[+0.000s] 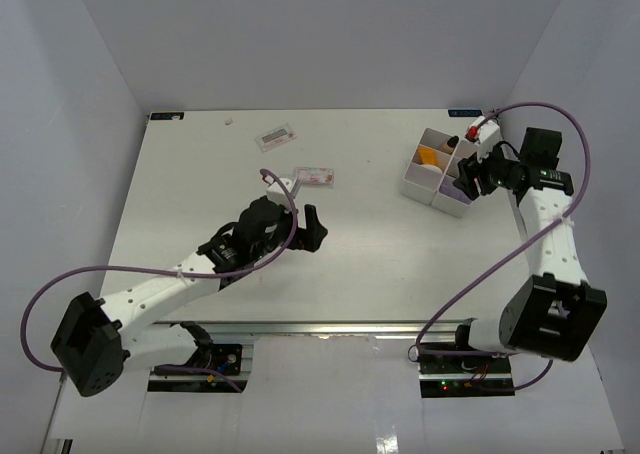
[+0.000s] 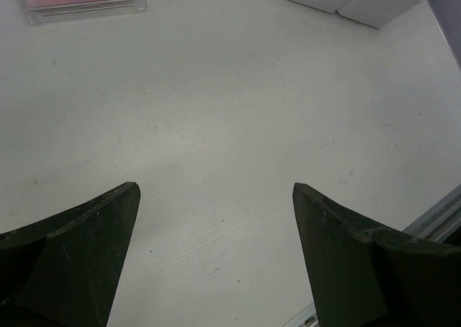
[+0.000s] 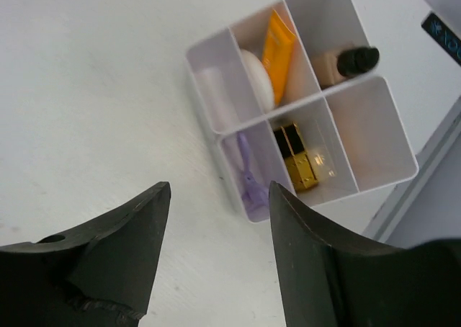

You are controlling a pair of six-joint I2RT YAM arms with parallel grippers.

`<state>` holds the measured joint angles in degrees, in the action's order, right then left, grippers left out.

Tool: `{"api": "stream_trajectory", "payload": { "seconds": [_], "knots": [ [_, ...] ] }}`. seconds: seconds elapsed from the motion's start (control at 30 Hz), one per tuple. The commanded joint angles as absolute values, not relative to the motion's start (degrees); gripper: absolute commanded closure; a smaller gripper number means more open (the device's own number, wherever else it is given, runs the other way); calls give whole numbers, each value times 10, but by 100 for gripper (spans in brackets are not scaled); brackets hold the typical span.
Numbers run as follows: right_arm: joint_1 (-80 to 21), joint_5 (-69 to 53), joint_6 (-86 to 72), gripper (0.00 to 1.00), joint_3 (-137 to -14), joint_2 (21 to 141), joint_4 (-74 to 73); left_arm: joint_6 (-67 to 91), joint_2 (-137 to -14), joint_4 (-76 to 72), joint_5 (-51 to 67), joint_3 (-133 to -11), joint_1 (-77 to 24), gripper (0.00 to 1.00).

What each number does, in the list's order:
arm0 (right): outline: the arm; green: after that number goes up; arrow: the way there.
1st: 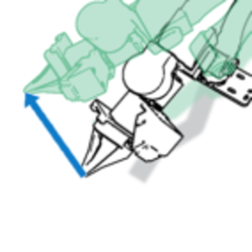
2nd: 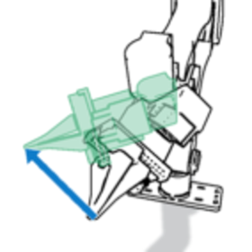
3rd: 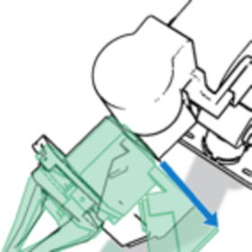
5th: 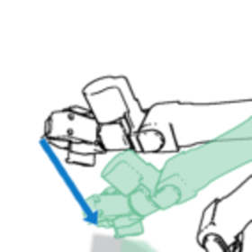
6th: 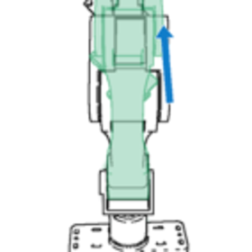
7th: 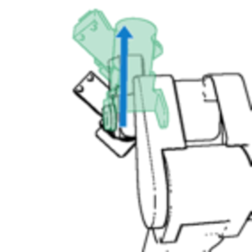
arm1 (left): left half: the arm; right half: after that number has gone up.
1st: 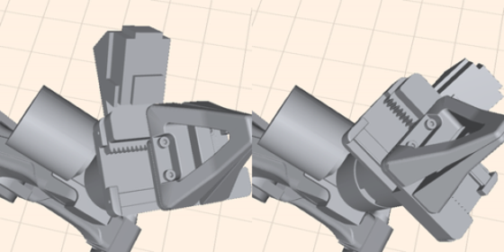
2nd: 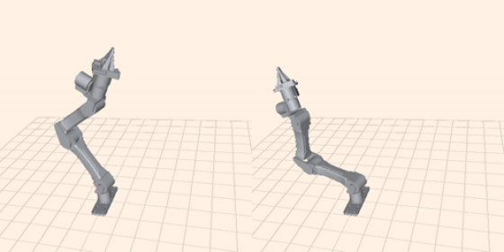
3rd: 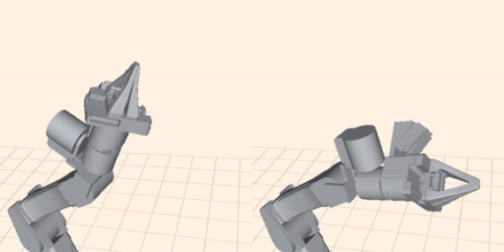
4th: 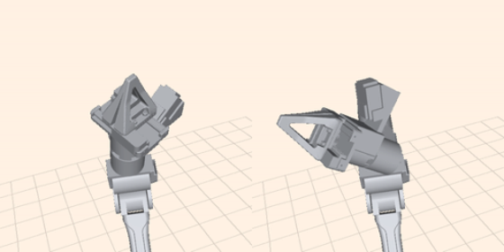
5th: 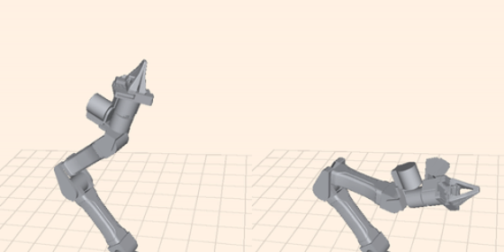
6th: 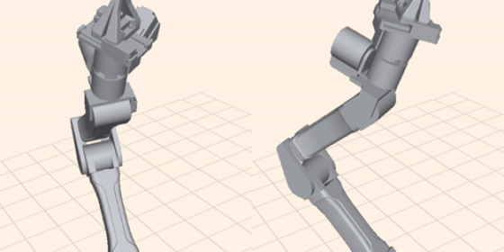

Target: Organize the makeup

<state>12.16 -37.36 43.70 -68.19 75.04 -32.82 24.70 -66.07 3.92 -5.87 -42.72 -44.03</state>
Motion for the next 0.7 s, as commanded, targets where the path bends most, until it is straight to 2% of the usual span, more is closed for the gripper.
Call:
{"api": "stream_trajectory", "payload": {
  "seconds": [0.0, 0.17, 0.3, 0.37, 0.47, 0.67],
  "knots": [
    [124, -600, 438, 28, -605, 663, -397, 256, -754, 88, 3, -528, -356, 2],
    [122, -732, 469, 20, -541, 634, -416, 249, -909, 155, 26, -667, -325, 2],
    [123, -755, 482, 15, -525, 621, -420, 242, -1017, 204, 13, -787, -315, 2],
    [123, -746, 485, 11, -521, 607, -421, 189, -1083, 233, 5, -859, -315, 2],
    [125, -744, 490, 10, -510, 595, -419, 58, -1134, 262, 3, -942, -314, 2],
    [128, -746, 503, 10, -507, 579, -430, -188, -1146, 203, 72, -927, -315, 2]
  ]
}}
